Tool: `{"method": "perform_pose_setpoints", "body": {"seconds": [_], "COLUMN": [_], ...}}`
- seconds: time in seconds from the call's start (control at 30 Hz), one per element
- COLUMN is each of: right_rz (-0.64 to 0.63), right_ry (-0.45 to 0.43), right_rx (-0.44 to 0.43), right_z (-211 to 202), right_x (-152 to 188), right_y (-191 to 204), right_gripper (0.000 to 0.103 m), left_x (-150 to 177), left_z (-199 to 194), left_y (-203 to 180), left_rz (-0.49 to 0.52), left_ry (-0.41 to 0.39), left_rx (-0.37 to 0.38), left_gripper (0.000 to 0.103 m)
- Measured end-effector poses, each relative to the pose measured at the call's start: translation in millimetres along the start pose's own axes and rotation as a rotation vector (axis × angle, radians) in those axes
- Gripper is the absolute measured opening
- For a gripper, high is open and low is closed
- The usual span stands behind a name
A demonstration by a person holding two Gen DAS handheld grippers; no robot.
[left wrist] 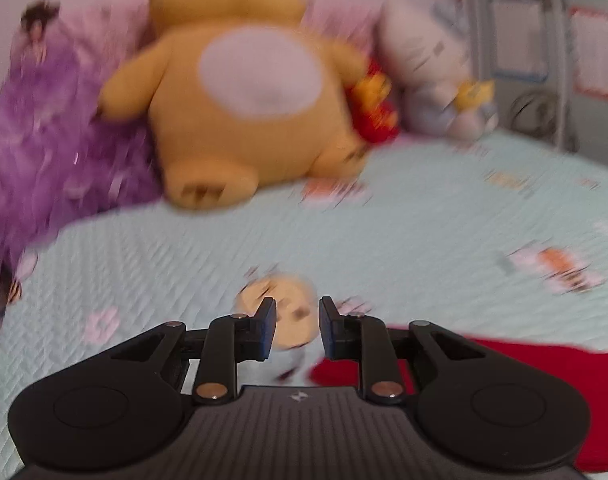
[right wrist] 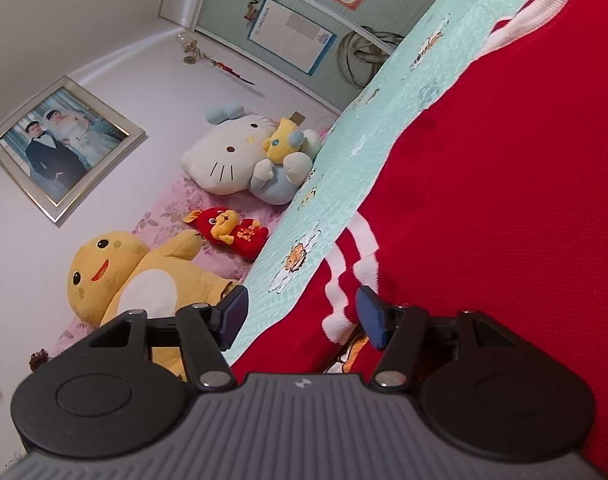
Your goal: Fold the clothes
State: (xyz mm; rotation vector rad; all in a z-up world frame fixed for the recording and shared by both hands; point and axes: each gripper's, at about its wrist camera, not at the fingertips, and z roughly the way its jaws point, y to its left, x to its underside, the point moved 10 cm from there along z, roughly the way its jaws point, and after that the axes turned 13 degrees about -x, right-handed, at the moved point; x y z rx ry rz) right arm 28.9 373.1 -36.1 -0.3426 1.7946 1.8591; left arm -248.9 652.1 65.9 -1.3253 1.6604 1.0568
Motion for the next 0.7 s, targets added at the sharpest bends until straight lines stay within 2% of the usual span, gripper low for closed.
{"method": "perform_pose_setpoints", "body": {"seconds": [0.03, 0.1, 0.17, 0.23, 0.4, 0.43, 0.47, 0.5, 0.53, 0.6, 0.7], "right_rz": [0.004, 0.027, 0.017, 0.024, 0.043, 0.047, 0.050, 0.054, 0.058, 0.065, 0.109], "right_ry": [-0.001, -0.071, -0.200, -0.205, -0.212, -0.214, -0.215, -0.216, -0.218, -0.220, -0.146], "right_rx": [-0.006, -0.039, -0.052, 0.001, 0.138, 0.165, 0.192, 0.219, 0.247, 0.301, 0.334], "right_z": [0, -13, -36, -57, -112, -123, -134, -146, -157, -180, -236], "right_x": [-1, -12, -32, -38, -52, -54, -57, -60, -62, -68, -46], "right_y": [1, 7, 14, 13, 10, 10, 10, 9, 9, 8, 9], "right_gripper": [0.061, 0.061, 0.061, 0.061, 0.062, 0.062, 0.062, 0.062, 0.062, 0.062, 0.063], "left_x": [-2, -1, 12, 30, 72, 81, 95, 113, 130, 148, 141], "left_z": [-17, -52, -85, -120, -185, -193, -195, -190, -180, -163, -160], "left_y": [-17, -55, -98, -139, -205, -214, -220, -224, -222, -207, -177], "left_rz": [0.007, 0.034, 0.093, 0.154, 0.212, 0.232, 0.278, 0.343, 0.375, 0.367, 0.313], "left_ry": [-0.025, -0.048, -0.007, 0.034, 0.147, 0.170, 0.187, 0.210, 0.232, 0.250, 0.285], "left_rx": [0.086, 0.267, 0.468, 0.653, 0.934, 0.970, 0.973, 0.928, 0.882, 0.854, 0.835], "left_gripper": [0.028, 0.030, 0.033, 0.033, 0.033, 0.033, 0.031, 0.020, 0.018, 0.021, 0.028]}}
